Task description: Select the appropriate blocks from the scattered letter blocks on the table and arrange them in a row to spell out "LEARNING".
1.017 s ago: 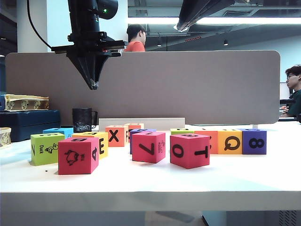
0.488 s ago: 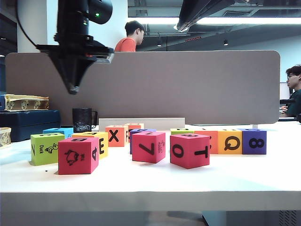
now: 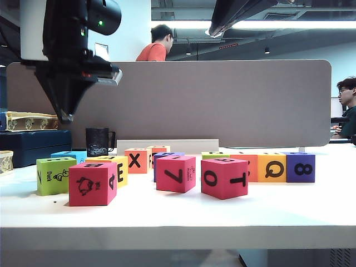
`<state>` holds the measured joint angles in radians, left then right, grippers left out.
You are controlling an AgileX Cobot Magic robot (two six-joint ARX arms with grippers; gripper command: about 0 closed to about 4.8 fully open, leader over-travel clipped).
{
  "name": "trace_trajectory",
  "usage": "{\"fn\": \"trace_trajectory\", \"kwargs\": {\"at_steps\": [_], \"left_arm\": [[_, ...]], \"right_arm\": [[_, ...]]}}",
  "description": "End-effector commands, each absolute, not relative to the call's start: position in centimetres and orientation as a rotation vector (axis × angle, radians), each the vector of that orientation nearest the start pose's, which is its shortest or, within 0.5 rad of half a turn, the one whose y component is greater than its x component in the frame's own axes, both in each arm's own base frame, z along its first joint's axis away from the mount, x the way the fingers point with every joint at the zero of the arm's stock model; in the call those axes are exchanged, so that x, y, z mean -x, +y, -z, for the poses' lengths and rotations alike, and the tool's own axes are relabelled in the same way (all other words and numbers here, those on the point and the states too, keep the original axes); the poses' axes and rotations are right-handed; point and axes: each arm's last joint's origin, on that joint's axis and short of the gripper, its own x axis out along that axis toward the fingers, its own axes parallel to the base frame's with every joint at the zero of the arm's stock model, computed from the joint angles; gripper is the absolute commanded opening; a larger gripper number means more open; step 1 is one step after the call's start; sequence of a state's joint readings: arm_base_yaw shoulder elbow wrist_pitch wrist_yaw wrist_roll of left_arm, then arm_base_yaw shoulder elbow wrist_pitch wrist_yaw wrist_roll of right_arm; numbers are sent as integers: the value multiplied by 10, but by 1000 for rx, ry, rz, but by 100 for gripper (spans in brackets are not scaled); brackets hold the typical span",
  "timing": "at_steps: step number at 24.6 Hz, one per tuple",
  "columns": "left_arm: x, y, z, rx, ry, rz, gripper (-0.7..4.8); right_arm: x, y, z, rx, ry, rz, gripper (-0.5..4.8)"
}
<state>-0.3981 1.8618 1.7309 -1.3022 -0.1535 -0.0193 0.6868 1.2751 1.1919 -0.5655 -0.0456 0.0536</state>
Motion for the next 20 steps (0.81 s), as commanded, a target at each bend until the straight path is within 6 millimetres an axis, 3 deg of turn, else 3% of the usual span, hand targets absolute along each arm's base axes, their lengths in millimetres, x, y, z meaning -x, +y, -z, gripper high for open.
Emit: {"fn": "trace_trajectory", "kwargs": {"at_steps": [1,3,6,16,17,20], "left_arm": [[-331,-136,-278,-346,1336,185,17],[-323,-136,-261,-330,1307,206,17],[-317,-139,-251,-313,1232,237,17],[-322,-155,-255,-243,1107,264,25],[-322,-155,-255,-228,1107,255,33],[-322,-155,-255,-208,1110,242,152]], "right_arm": [[-207,172,-341,159,629,-692,-2],[-206,172,-339,164,644,-690,-2],[-206,172,-339,163,642,-690,-2],[-206,172,-339,165,642,-691,-2],[-206,172,-339,165,642,-691,-2],[-206,172,-339,165,642,-691,-2]]}}
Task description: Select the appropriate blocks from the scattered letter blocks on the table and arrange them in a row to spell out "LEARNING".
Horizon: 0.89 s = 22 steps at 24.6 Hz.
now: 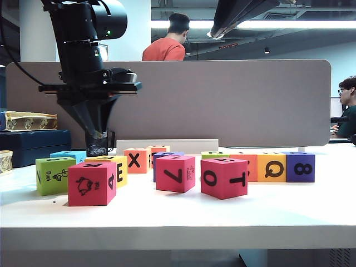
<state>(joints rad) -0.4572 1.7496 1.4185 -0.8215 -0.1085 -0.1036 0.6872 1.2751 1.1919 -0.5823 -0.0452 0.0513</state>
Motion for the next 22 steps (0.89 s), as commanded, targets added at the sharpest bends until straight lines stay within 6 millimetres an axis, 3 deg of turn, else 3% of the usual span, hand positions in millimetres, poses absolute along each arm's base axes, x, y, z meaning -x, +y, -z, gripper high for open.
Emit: {"fn": "trace_trajectory", "kwargs": {"at_steps": [1,4,6,12,16,22], "left_arm": [[-322,-155,-255,-204,1111,239,187],[-322,-155,-255,-196,1112,235,305],[-322,-156,-255,-187,1111,231,353],[-326,-161,-253,-128,1096,314,355],[-330,-162,-239,-146,1150,301,409],[-336,-166,-221,-161,1194,295,403]], "right_arm": [[-206,172,-339,165,642,-691,-2],[-206,172,-339,165,642,-691,-2],[-206,172,-339,165,642,-691,-2],[-206,172,-339,165,642,-693,-2],[-206,172,-339,166,646,-695,-2],[-205,172,-339,169,654,-696,-2]]}}
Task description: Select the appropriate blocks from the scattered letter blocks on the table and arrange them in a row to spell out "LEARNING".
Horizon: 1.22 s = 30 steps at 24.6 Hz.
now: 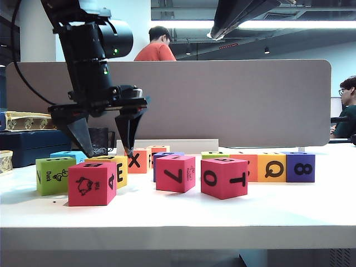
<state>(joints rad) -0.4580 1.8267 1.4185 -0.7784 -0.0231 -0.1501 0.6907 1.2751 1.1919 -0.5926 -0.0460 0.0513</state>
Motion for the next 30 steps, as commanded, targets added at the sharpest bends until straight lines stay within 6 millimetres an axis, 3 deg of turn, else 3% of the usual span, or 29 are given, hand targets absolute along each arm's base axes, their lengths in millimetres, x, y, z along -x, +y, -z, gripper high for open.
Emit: {"fn": "trace_trajectory", "kwargs": {"at_steps": [1,2,5,6,30], "left_arm": [[-337,-166,-218,-163,1204,294,402],[-338,-166,-212,-169,1224,290,394],[-340,-168,-203,-177,1253,285,283],[-340,-168,-202,-176,1254,284,271],[-362,-178,-211,-41,1015,287,268]], "right_arm": [[-205,172,-339,169,654,-695,-2],[-205,172,-338,169,654,-695,-2],[-205,172,-338,171,660,-693,-2],[-205,172,-338,171,660,-694,-2],[-204,171,-337,175,672,-692,-2]]}}
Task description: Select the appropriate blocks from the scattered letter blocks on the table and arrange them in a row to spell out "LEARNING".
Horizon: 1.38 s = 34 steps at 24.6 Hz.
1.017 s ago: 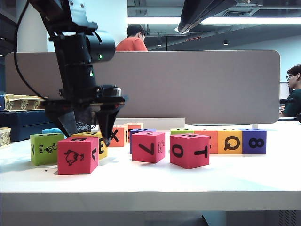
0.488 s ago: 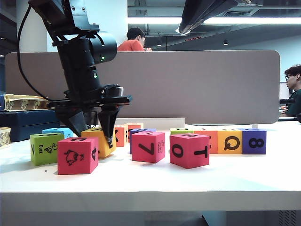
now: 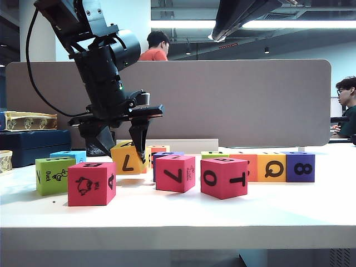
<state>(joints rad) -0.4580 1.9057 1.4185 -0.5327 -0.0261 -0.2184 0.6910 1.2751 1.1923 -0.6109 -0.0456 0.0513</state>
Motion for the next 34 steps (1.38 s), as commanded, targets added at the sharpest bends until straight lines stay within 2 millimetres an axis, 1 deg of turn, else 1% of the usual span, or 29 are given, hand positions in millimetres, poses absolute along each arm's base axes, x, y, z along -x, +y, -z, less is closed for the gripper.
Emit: {"fn": "trace_trajectory", "kwargs": {"at_steps": [1,8,14,15,16,18,23,25,27,29,31,32,34], "left_arm": [[-362,-178,-209,-41,1021,288,268],[-363,-179,-198,-51,1065,277,268],[-364,-179,-198,-47,1058,282,274],[-364,-180,-198,-47,1056,283,280],[-364,-180,-198,-47,1056,283,310],[-364,-180,-198,-46,1052,283,346],[-365,-180,-199,-44,1041,286,346],[-363,-179,-200,-52,1063,283,346],[-360,-178,-206,-73,1118,274,346],[-360,-177,-217,-113,1150,286,350],[-361,-178,-232,-145,1159,302,357],[-361,-178,-245,-167,1167,313,378],[-360,-177,-263,-223,1179,328,378]], "right_arm": [[-204,171,-337,175,672,-693,-2],[-204,171,-337,177,679,-693,-2],[-204,171,-337,177,680,-693,-2],[-204,171,-337,177,679,-692,-2],[-204,171,-337,177,679,-692,-2],[-204,171,-337,177,680,-693,-2],[-204,171,-336,179,685,-692,-2],[-203,170,-335,182,695,-691,-2],[-203,170,-335,184,699,-690,-2],[-203,170,-335,184,700,-690,-2],[-203,170,-335,184,701,-690,-2],[-203,170,-335,185,701,-690,-2],[-203,170,-335,184,701,-690,-2]]}}
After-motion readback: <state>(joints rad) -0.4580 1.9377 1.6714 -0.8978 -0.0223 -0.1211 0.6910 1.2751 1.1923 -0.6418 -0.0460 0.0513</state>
